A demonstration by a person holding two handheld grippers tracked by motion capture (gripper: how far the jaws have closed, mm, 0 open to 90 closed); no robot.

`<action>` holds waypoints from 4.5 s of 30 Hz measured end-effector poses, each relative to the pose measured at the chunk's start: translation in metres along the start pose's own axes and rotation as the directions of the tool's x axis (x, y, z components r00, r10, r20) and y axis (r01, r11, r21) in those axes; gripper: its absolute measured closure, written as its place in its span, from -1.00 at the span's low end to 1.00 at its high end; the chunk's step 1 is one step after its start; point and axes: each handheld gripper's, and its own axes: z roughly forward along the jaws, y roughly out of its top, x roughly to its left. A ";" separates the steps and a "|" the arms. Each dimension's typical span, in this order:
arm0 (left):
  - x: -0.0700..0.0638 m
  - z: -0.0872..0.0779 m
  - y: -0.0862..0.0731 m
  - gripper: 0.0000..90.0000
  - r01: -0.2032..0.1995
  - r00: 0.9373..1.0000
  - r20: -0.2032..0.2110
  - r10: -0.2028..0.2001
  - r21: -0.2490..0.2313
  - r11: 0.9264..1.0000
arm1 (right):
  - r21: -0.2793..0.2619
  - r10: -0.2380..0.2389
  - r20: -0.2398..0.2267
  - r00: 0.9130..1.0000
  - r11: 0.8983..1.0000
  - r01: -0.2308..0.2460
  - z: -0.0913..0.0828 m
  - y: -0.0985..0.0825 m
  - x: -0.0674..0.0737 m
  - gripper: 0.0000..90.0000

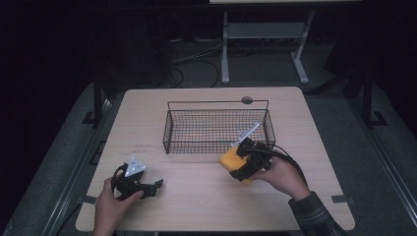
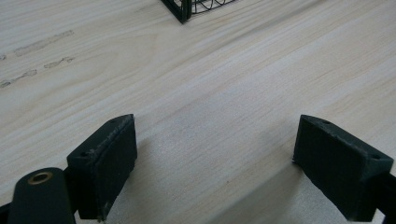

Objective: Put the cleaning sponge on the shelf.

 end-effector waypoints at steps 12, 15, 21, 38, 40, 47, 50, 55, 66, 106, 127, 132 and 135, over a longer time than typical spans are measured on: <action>0.000 0.000 0.000 -0.72 0.001 1.000 0.001 -0.001 0.000 1.000 | -0.015 0.023 0.020 1.000 1.000 -0.023 -0.012 0.006 -0.016 -0.55; 0.000 0.000 0.000 -0.72 0.001 1.000 0.000 -0.001 0.001 1.000 | -0.015 0.030 0.027 0.999 0.999 -0.029 -0.013 0.007 -0.022 -0.55; 0.000 0.000 0.000 -0.72 0.001 1.000 0.000 -0.001 0.001 1.000 | -0.010 0.049 0.044 0.998 0.999 -0.048 -0.015 0.009 -0.032 -0.55; 0.000 0.000 0.000 -0.72 -0.001 1.000 0.000 0.001 0.003 1.000 | -0.001 0.085 0.085 0.993 0.996 -0.085 -0.018 0.015 -0.062 -0.55; 0.000 0.000 0.000 -0.72 -0.003 1.000 0.000 0.003 0.003 1.000 | -0.003 0.092 0.087 0.992 0.996 -0.092 -0.018 0.016 -0.066 -0.55; 0.000 0.000 0.000 -0.72 -0.001 1.000 0.000 0.001 0.002 1.000 | -0.007 0.107 0.108 0.988 0.994 -0.107 -0.018 0.019 -0.079 -0.55; 0.000 0.000 0.000 -0.72 -0.001 1.000 0.001 0.001 0.003 1.000 | -0.007 0.116 0.112 0.987 0.993 -0.116 -0.018 0.020 -0.084 -0.55; 0.000 0.000 0.000 -0.72 -0.001 1.000 0.001 0.001 0.002 1.000 | -0.012 0.125 0.116 0.985 0.992 -0.124 -0.016 0.022 -0.093 -0.55; 0.000 0.000 0.000 -0.72 0.000 1.000 0.001 0.000 0.002 1.000 | -0.008 0.155 0.140 0.978 0.988 -0.155 -0.009 0.028 -0.113 -0.55; 0.000 0.000 0.000 -0.72 0.000 1.000 0.001 0.000 0.002 1.000 | 0.026 0.215 0.153 0.965 0.975 -0.222 0.035 0.044 -0.151 -0.56; 0.000 0.000 0.000 -0.72 -0.001 1.000 0.001 0.001 0.003 1.000 | 0.060 0.227 0.138 0.964 0.970 -0.237 0.048 0.038 -0.151 -0.60; 0.000 0.000 0.000 -0.72 0.000 1.000 0.001 0.000 0.002 1.000 | 0.063 0.230 0.140 0.963 0.969 -0.241 0.048 0.038 -0.152 -0.67; 0.000 0.000 0.000 -0.72 0.000 1.000 0.001 0.000 0.002 1.000 | 0.062 0.231 0.137 0.963 0.969 -0.241 0.048 0.038 -0.152 -0.70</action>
